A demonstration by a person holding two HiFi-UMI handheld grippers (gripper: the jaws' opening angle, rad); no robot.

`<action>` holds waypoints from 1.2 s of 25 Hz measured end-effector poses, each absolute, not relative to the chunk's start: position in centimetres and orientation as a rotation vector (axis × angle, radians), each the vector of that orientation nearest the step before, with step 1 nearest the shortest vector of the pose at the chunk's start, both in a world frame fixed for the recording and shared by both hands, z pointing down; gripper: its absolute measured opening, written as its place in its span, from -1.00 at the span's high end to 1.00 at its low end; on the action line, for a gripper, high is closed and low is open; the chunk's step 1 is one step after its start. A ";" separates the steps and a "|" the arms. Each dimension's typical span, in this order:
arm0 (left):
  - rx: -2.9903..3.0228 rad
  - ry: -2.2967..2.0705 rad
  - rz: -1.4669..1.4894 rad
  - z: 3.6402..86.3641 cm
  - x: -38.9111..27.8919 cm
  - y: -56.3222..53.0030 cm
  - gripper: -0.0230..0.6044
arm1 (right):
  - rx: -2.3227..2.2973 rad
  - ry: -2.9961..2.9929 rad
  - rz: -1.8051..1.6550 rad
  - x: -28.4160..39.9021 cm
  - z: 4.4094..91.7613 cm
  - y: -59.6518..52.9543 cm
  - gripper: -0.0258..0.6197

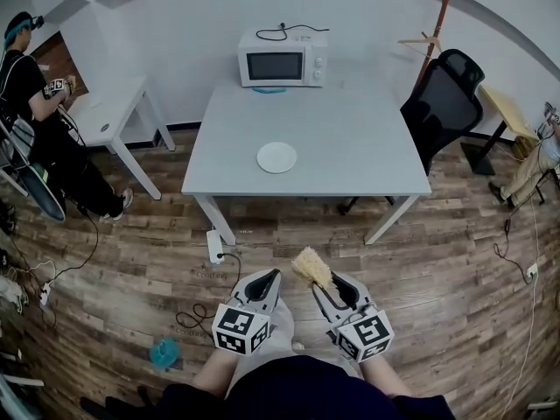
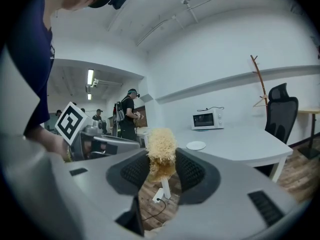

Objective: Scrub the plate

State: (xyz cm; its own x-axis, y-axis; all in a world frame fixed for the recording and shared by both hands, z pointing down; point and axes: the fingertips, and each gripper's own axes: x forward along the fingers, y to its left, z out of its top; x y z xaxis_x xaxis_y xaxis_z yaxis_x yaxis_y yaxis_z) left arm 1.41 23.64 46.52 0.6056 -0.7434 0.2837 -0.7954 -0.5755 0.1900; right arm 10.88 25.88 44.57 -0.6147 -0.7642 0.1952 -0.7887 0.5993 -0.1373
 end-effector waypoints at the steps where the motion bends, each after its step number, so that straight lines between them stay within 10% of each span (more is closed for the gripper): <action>1: 2.536 -1.246 0.247 46.7 1.3 22.9 0.87 | 1.324 -2.698 0.319 10.8 44.7 25.1 0.43; 30: 2.477 -1.224 0.316 48.1 -8.1 -4.0 0.86 | 1.310 -2.640 0.254 1.2 43.5 -1.5 0.43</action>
State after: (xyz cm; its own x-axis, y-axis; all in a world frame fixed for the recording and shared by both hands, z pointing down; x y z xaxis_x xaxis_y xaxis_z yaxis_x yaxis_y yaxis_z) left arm -8.13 -4.02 48.06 0.5999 -0.7187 0.3515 -0.7990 -0.5607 0.2174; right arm 1.16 -1.50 43.54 -0.5946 -0.7680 0.2381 -0.7993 0.5967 -0.0711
